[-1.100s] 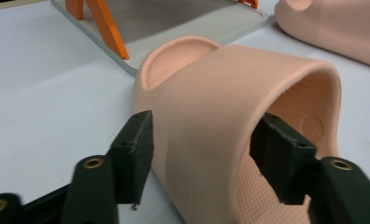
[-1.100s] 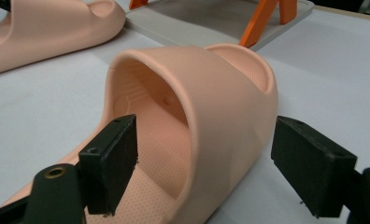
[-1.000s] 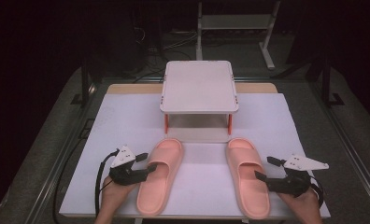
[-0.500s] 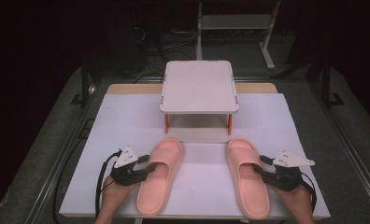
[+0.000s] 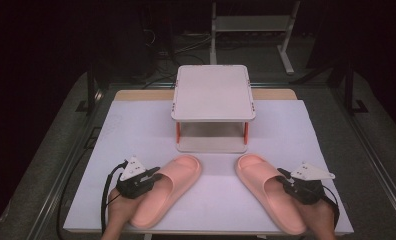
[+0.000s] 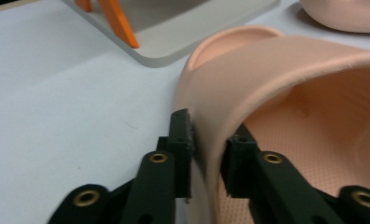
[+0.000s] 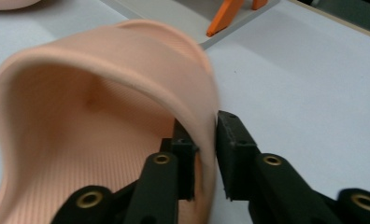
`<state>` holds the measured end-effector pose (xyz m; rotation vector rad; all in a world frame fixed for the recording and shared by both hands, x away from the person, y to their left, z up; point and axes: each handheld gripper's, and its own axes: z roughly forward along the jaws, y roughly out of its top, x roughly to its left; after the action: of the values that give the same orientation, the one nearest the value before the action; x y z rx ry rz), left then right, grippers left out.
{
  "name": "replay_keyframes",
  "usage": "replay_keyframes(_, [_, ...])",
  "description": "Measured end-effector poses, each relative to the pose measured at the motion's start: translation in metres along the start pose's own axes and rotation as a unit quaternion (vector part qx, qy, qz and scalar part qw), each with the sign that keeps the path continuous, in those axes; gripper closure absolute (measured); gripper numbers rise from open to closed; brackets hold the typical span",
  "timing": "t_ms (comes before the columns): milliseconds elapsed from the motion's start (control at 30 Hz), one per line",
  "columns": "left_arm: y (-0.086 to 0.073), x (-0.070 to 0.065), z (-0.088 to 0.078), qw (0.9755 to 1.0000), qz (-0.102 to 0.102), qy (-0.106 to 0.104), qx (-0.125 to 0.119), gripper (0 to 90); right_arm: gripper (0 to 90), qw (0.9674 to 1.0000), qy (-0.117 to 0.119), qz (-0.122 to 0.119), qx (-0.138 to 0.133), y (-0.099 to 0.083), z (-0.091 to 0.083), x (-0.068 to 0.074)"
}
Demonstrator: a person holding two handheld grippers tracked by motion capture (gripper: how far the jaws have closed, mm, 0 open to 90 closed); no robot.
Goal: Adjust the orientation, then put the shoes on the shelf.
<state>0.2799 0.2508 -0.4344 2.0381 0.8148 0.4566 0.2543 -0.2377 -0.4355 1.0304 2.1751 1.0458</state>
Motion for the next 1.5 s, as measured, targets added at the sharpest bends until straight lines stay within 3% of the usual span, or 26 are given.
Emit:
replay_keyframes(200, [0.002, 0.001, -0.007, 0.9999, 0.001, -0.008, -0.007, 81.7, 82.1, 0.9999, 0.015, -0.002, 0.006, 0.001, -0.001, 0.001])
replay_keyframes(467, [0.007, 0.004, -0.022, 0.9995, -0.002, -0.02, -0.024, 83.1, 83.0, 0.9984, 0.04, 0.026, -0.031, 0.005, -0.008, -0.001])
replay_keyframes(767, [0.009, 0.007, -0.032, 0.9988, -0.01, -0.024, -0.042, 83.0, 82.9, 0.9977, 0.044, 0.032, -0.041, 0.009, -0.01, 0.0])
replay_keyframes(1000, [0.011, 0.004, -0.037, 0.9987, -0.003, -0.024, -0.044, 83.0, 82.9, 0.9974, 0.051, 0.024, -0.045, 0.013, -0.012, 0.005])
replay_keyframes(1233, [0.012, 0.007, -0.041, 0.998, -0.015, -0.028, -0.055, 83.1, 82.9, 0.9969, 0.055, 0.022, -0.052, 0.017, -0.017, 0.007])
replay_keyframes(1500, [0.02, 0.01, -0.052, 0.997, -0.018, -0.029, -0.069, 83.0, 82.8, 0.9955, 0.063, 0.032, -0.064, 0.02, -0.025, 0.005])
